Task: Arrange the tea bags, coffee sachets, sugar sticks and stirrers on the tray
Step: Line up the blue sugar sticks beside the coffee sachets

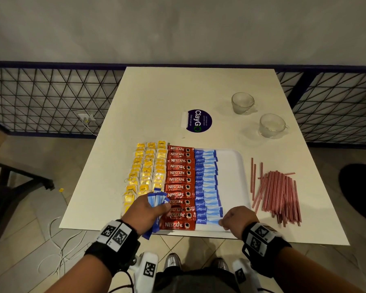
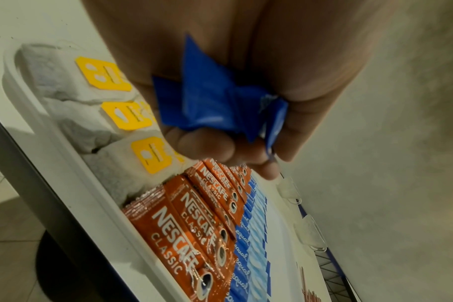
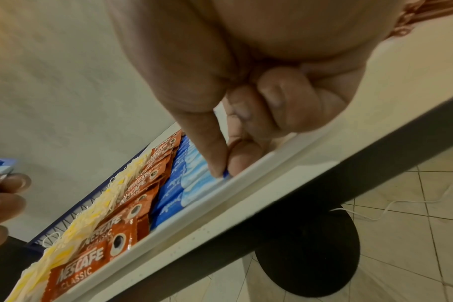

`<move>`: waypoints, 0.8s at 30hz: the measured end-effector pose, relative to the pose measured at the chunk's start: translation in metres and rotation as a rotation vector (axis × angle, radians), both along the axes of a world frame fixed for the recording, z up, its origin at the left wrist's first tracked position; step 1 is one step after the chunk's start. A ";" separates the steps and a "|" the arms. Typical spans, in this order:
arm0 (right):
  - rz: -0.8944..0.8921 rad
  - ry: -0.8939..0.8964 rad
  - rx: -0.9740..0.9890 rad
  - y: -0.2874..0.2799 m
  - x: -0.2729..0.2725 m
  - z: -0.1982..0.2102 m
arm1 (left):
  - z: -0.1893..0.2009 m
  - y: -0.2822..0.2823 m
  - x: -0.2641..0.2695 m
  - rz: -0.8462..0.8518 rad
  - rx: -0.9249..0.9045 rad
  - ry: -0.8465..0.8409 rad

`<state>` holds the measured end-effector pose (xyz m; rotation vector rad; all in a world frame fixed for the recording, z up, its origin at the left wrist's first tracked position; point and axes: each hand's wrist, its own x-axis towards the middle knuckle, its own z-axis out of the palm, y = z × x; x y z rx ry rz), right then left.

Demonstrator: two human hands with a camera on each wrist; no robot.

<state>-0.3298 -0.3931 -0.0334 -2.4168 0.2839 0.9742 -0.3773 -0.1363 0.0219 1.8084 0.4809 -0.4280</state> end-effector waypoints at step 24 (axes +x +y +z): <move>0.220 -0.033 -0.160 -0.002 0.009 0.011 | -0.004 0.001 0.003 -0.059 0.034 0.006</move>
